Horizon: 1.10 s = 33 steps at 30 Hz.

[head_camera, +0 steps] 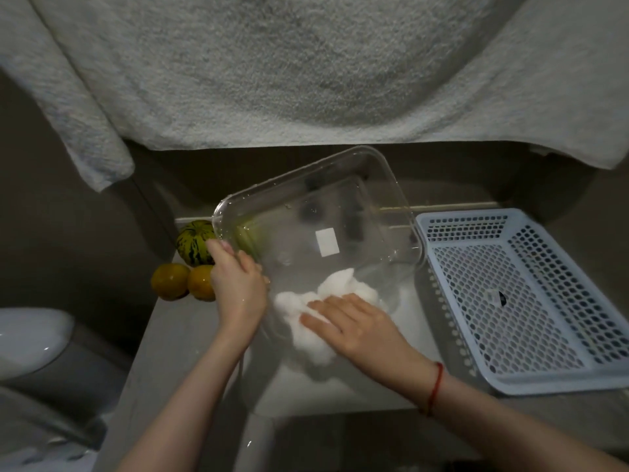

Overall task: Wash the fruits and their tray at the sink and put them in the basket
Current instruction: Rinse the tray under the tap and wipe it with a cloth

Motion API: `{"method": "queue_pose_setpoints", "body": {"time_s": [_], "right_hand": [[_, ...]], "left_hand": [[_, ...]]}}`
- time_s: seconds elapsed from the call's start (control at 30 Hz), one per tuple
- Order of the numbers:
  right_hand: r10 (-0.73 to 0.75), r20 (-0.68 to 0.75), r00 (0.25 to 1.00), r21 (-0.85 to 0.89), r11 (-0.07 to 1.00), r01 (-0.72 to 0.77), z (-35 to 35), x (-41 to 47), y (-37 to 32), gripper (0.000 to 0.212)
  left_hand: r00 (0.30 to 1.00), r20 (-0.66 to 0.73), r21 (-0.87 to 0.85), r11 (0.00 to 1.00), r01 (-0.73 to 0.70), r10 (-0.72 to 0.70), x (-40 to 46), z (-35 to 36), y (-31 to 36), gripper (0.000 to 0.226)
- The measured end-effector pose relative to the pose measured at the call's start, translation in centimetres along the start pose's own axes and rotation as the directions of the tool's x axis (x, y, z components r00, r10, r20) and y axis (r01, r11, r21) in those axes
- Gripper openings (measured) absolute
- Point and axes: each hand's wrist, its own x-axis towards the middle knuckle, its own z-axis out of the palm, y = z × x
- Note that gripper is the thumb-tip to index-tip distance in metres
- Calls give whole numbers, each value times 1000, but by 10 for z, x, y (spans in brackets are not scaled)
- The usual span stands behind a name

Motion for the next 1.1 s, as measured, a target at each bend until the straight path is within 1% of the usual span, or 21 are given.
{"method": "queue_pose_setpoints", "body": {"time_s": [0.1,0.17,0.23,0.27,0.3,0.33,0.37,0.4,0.43,0.47,0.5,0.53,0.57,0.63,0.77,0.87,0.9,0.93,1.0,1.03,1.1], "right_hand": [[40,45,998,-30,999,-38,-17,-8,37,35],[19,52,998,-31,999,-17,-31,-6,56,37],[-2,42,999,-33,999,4,-46,4,65,37],[-7,39,999,-32,999,9,-55,11,68,36],[-8,39,999,-27,1000,9,-64,20,71,36],[-2,51,999,-23,1000,3,-74,29,74,39],[10,72,997,-17,1000,-9,-84,38,79,41],[34,102,994,-3,999,-34,-95,47,84,44],[75,140,987,27,996,-79,-105,56,89,45],[136,182,974,74,986,-151,-115,65,93,46],[217,214,953,126,961,-247,-124,74,98,46],[293,245,924,181,922,-341,-131,82,104,46],[343,266,901,228,886,-404,-136,89,110,47],[384,310,870,281,837,-470,-144,101,121,47],[374,360,855,423,751,-507,-158,118,135,45],[316,397,861,495,717,-492,-164,124,136,34],[303,410,860,514,703,-493,-164,125,135,33],[300,422,856,521,692,-499,-163,126,133,34],[319,415,852,533,674,-512,-160,125,131,38],[344,387,856,548,660,-513,-157,125,130,39],[446,264,855,581,635,-510,-150,129,123,43]], "left_hand": [[999,21,32,999,41,-42,2,-6,1,19],[976,106,-13,981,194,-191,3,-9,0,13],[889,237,-144,891,432,-393,5,-9,0,10],[840,299,-175,839,515,-453,9,-10,0,9],[802,354,-154,816,557,-481,13,-12,3,13],[775,406,-88,823,561,-485,19,-15,4,28],[764,442,12,855,519,-470,25,-20,6,47],[781,445,134,895,426,-439,31,-27,8,61],[827,413,262,919,294,-382,38,-34,9,68],[886,368,371,919,137,-281,44,-40,8,67],[926,354,396,918,-19,-134,50,-44,7,57],[923,384,321,933,-166,32,52,-48,7,46],[884,429,196,936,-293,186,53,-50,9,40],[820,433,-20,914,-406,374,56,-51,11,43],[840,310,-159,896,-415,445,71,-58,27,69],[770,379,-285,856,-431,514,75,-57,47,54],[749,404,-336,847,-413,526,76,-54,50,53],[750,413,-366,848,-383,517,75,-51,53,58],[788,367,-395,850,-349,494,72,-46,50,72],[814,338,-413,852,-323,473,68,-44,49,73],[881,234,-441,852,-281,412,62,-40,51,58]]}}
